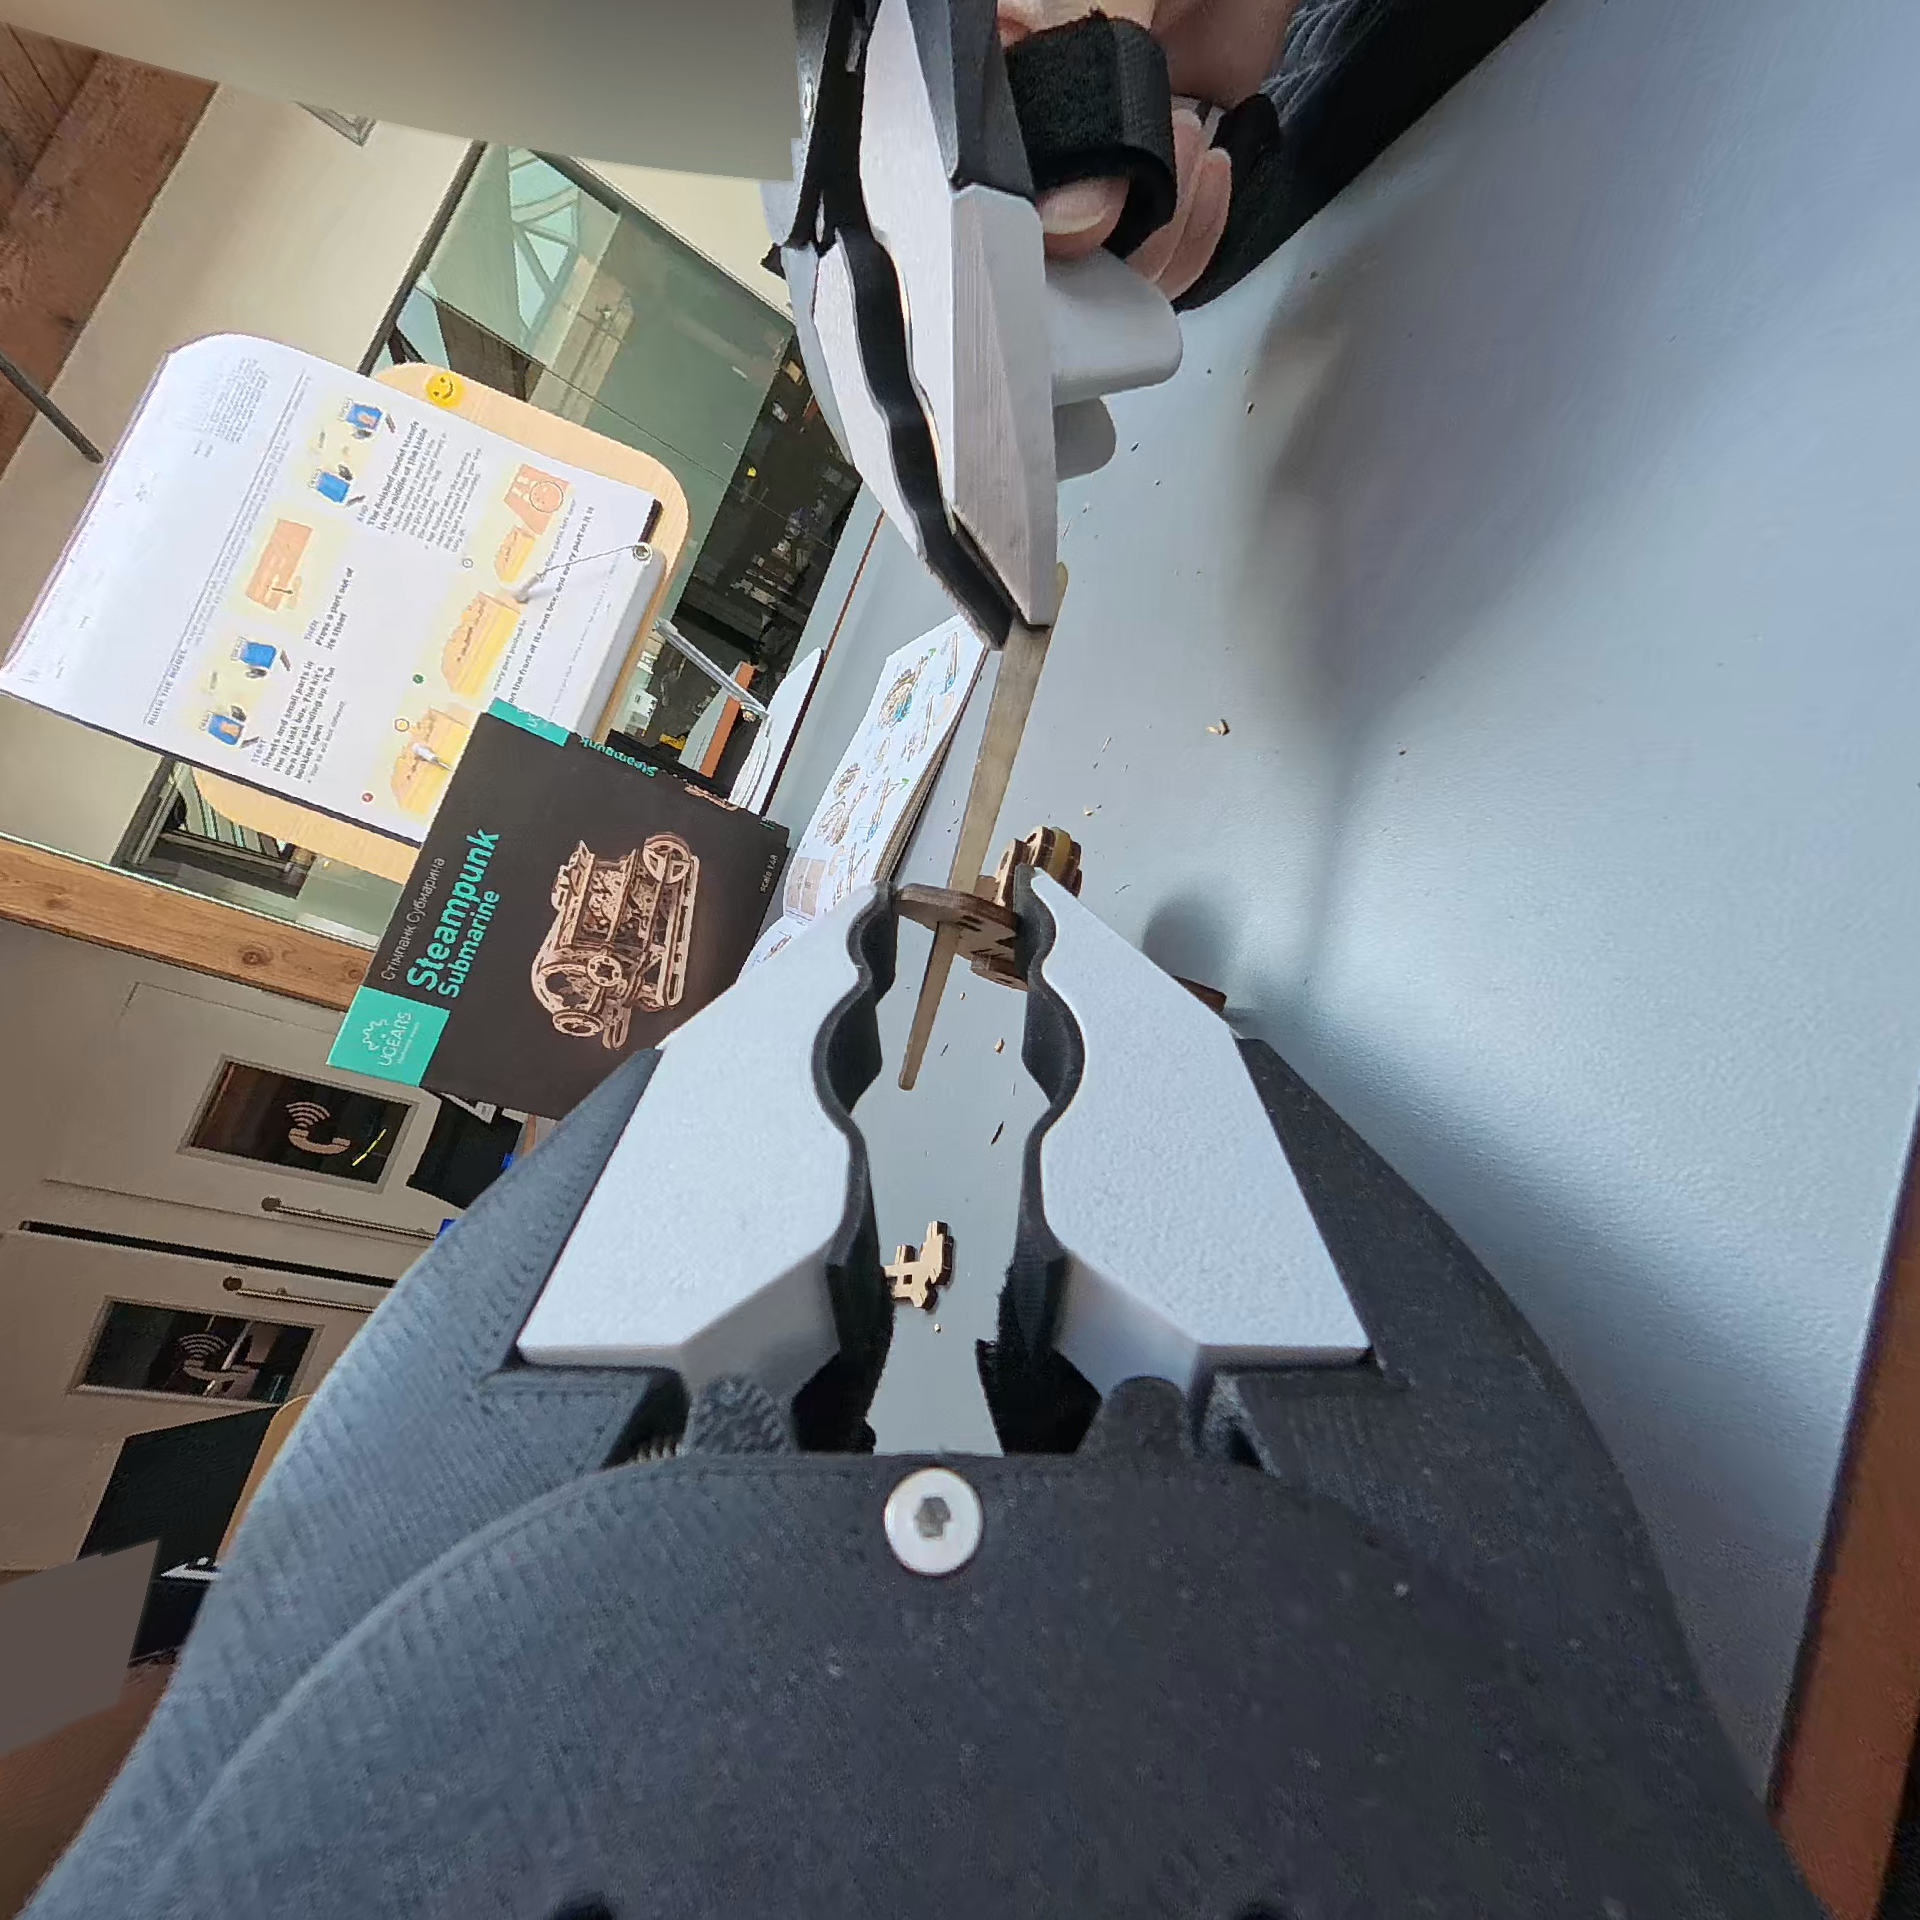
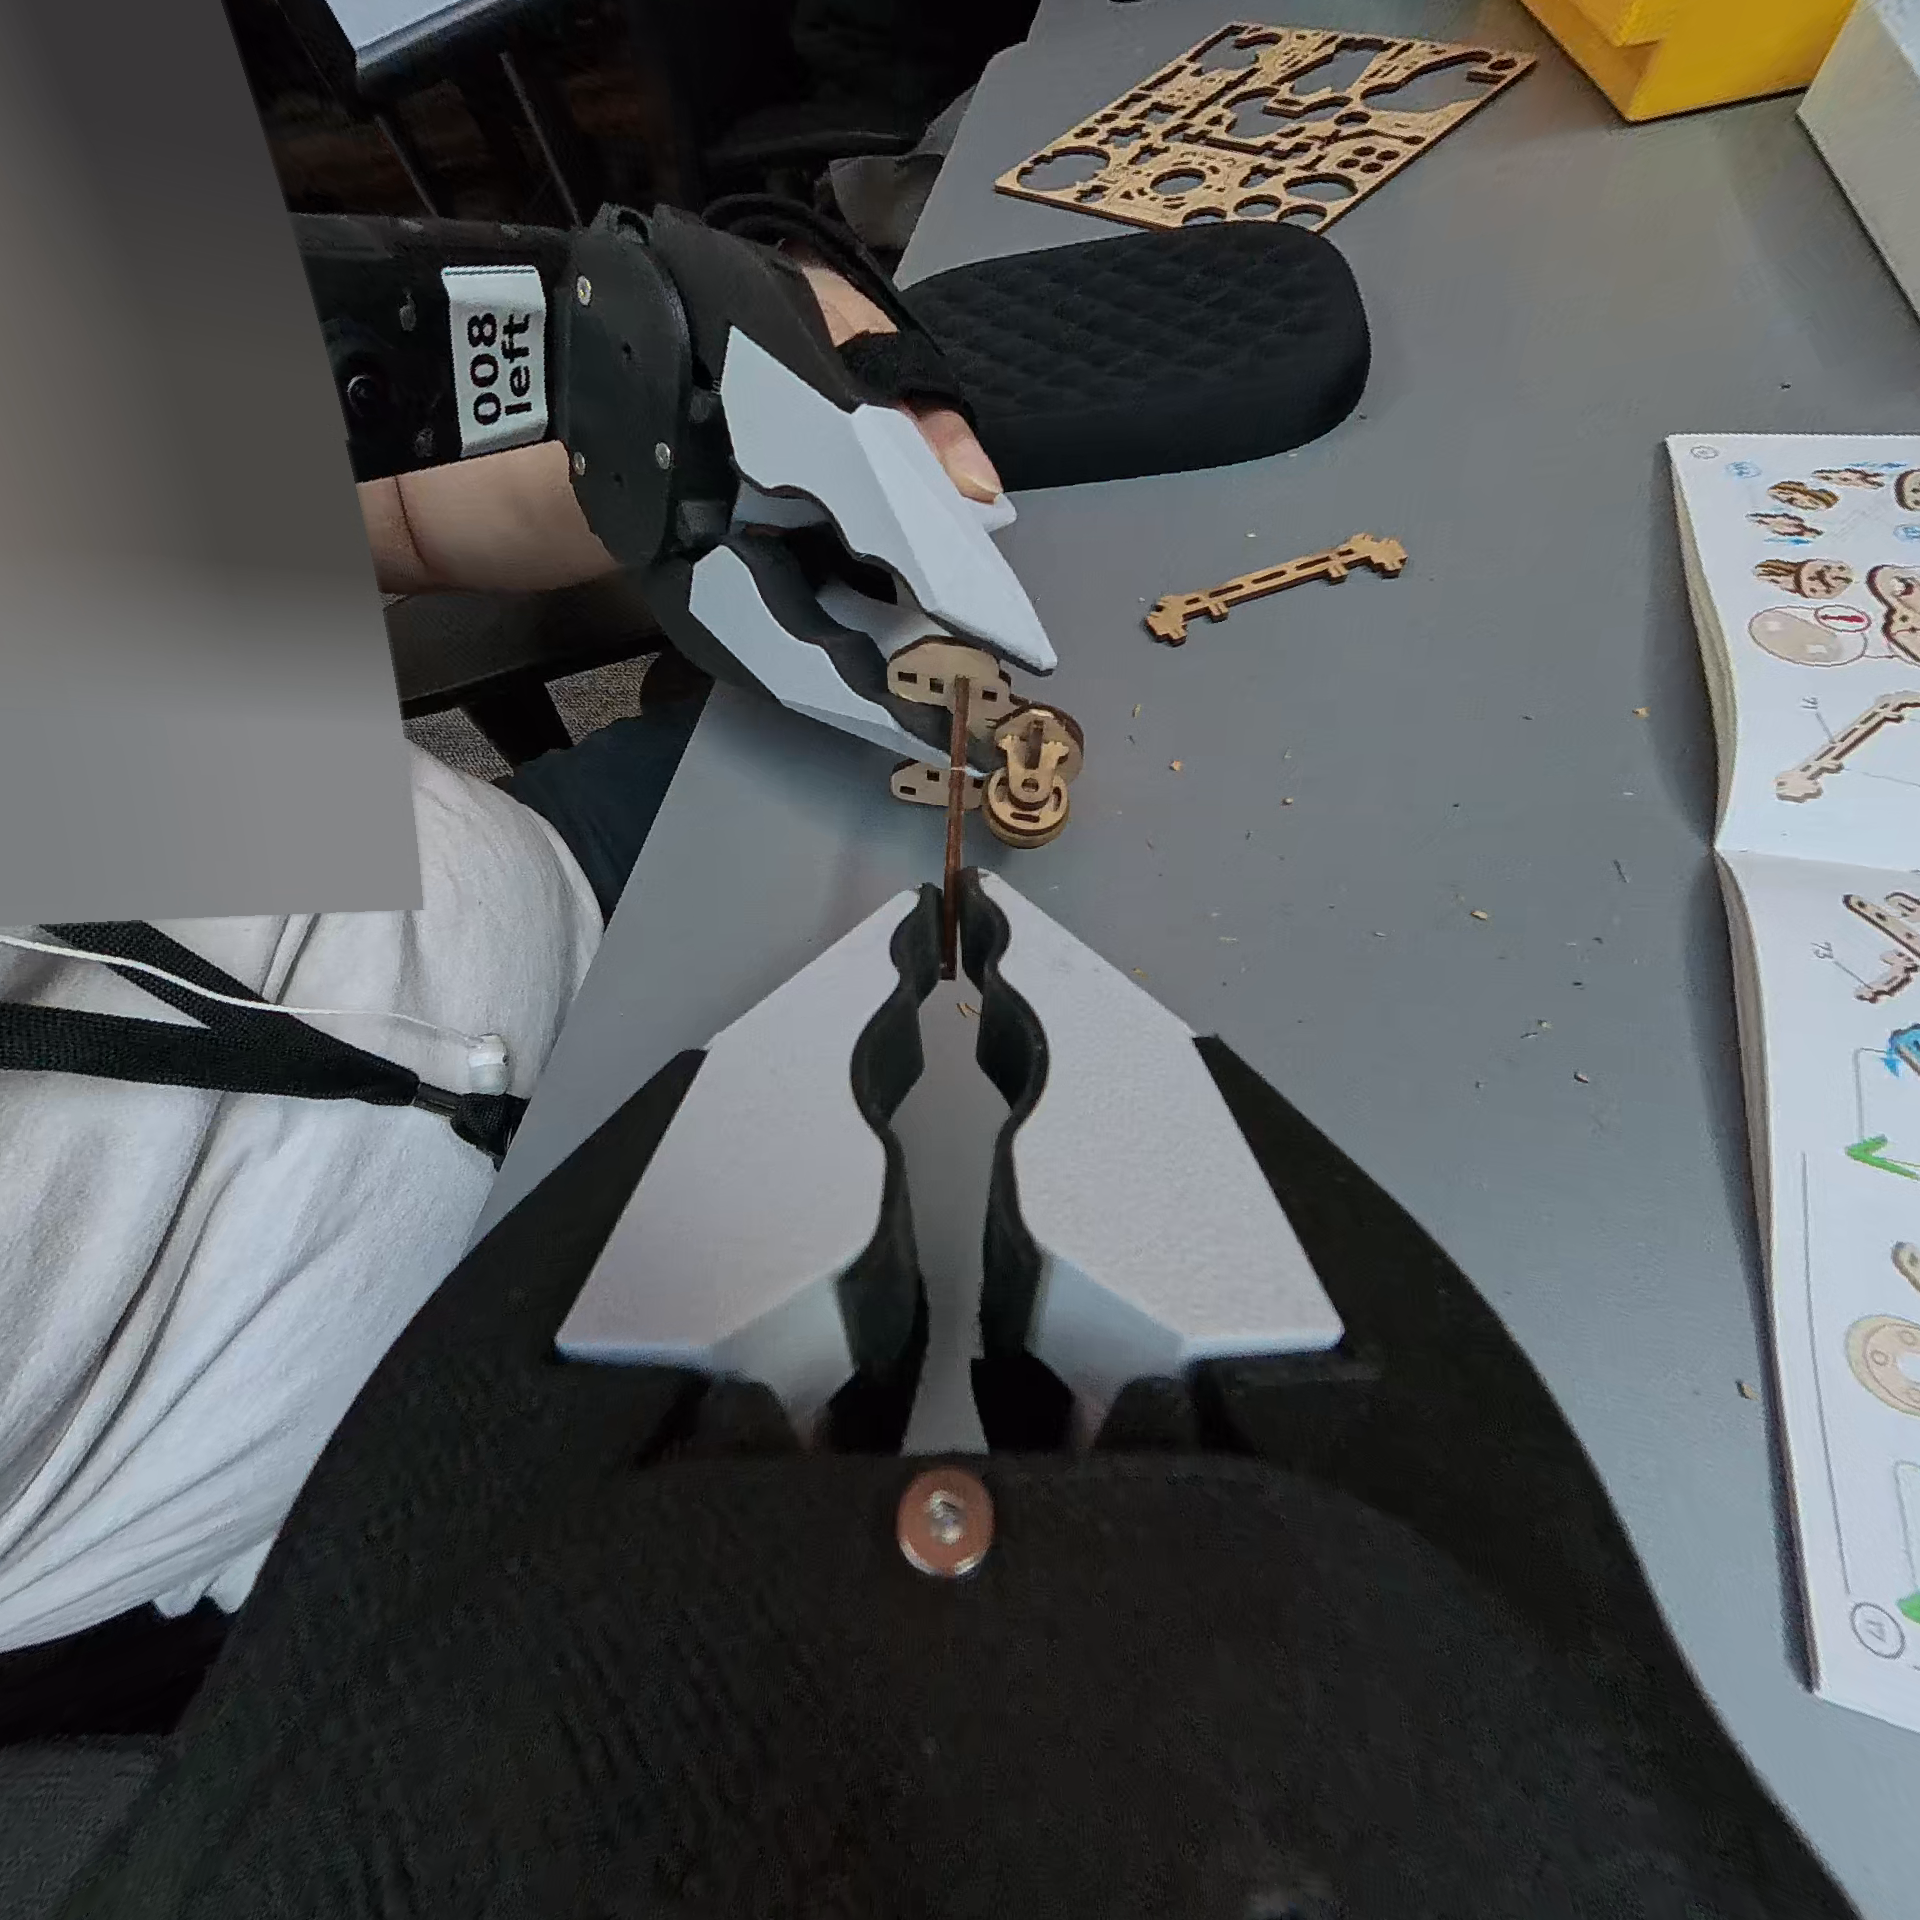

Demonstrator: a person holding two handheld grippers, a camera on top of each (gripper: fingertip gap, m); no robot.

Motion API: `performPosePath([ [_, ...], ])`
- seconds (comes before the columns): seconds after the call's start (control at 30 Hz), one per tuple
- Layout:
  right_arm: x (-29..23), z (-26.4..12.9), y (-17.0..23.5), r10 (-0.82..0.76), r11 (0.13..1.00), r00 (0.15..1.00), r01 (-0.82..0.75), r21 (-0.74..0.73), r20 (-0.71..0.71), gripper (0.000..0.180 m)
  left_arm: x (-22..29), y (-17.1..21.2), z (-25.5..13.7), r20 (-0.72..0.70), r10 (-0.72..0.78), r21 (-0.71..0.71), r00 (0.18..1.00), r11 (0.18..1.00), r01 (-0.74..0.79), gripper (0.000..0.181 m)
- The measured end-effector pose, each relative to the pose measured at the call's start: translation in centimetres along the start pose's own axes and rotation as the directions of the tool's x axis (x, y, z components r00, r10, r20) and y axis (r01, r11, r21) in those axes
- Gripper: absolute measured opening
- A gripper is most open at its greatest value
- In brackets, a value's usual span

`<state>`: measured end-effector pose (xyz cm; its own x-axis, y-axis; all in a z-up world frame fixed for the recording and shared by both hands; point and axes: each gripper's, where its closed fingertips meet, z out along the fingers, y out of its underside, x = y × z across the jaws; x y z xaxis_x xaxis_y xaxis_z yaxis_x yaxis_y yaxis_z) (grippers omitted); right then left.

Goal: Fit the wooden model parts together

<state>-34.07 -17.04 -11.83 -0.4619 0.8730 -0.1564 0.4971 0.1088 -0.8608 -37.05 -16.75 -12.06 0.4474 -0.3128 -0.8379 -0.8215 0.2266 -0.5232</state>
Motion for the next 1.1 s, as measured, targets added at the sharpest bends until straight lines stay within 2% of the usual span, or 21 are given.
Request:
performPosePath([
  [0.2, -0.1, 0.4, 0.0, 0.026, 1.0, 1.0, -0.026, 0.002, 0.013, 0.002, -0.1, 0.1, -0.1, 0.001, -0.004, -0.012, 1.0, 1.0, 0.004, 0.021],
  [0.3, -0.7, 1.7, 0.9, 0.114, 0.993, 0.99, -0.112, -0.026, 0.081, 0.007, 0.0, -0.1, -0.2, -0.006, -0.002, -0.003, 1.0, 1.0, 0.002, 0.02],
  [0.47, -0.1, 1.6, 0.4, 0.057, 0.998, 0.998, -0.057, -0.032, 0.001, 0.001, -0.3, 0.2, 0.0, 0.013, -0.001, -0.027, 1.0, 1.0, 0.001, 0.02],
  [0.93, 0.0, 2.0, 0.5, 0.085, 0.994, 0.996, -0.087, -0.059, -0.041, 0.001, -0.5, 0.5, -0.2, 0.025, 0.0, -0.046, 1.0, 0.999, 0.001, 0.019],
  [1.1, -0.2, 2.3, -0.5, 0.061, 0.998, 0.997, -0.062, -0.016, -0.041, 0.002, -0.7, 0.3, -0.3, 0.039, -0.007, -0.034, 0.999, 0.999, 0.009, 0.019],
])
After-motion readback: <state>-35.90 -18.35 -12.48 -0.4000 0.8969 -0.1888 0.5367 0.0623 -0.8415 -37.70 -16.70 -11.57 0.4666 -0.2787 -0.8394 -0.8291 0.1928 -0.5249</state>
